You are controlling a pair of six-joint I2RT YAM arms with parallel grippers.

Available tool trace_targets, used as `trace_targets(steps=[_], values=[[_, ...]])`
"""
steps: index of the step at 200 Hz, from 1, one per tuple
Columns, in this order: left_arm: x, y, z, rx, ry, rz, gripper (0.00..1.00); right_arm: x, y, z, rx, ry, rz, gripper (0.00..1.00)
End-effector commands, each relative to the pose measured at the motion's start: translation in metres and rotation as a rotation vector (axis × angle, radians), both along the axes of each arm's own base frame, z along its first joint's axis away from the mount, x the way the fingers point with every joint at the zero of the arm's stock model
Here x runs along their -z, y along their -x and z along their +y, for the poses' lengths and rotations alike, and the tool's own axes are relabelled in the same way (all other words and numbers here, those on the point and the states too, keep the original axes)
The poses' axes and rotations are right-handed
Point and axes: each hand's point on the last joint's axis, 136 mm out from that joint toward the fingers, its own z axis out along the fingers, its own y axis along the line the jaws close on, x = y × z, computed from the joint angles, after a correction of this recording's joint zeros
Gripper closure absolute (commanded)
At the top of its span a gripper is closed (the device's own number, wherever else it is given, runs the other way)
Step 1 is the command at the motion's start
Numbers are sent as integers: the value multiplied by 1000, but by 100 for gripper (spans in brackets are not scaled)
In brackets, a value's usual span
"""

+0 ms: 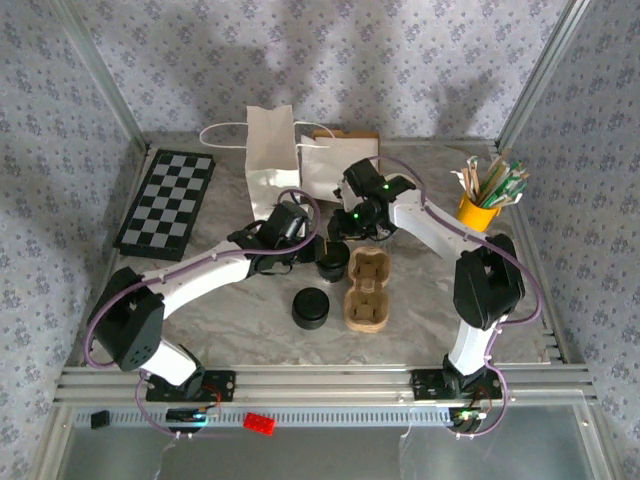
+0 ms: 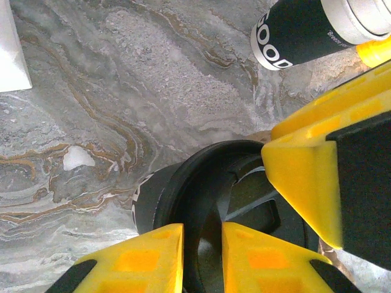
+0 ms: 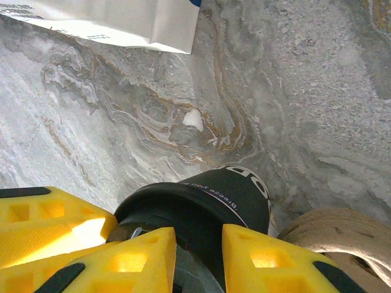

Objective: Pack the takeout coffee

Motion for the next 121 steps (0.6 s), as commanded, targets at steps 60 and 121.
trace_targets(steps=[60, 121], values=[[16, 5, 1, 17, -58, 46, 78, 47, 26, -20, 0, 57, 117, 80], [0, -7, -1, 4, -69, 3, 76, 4, 25, -18, 32, 57, -11, 74]])
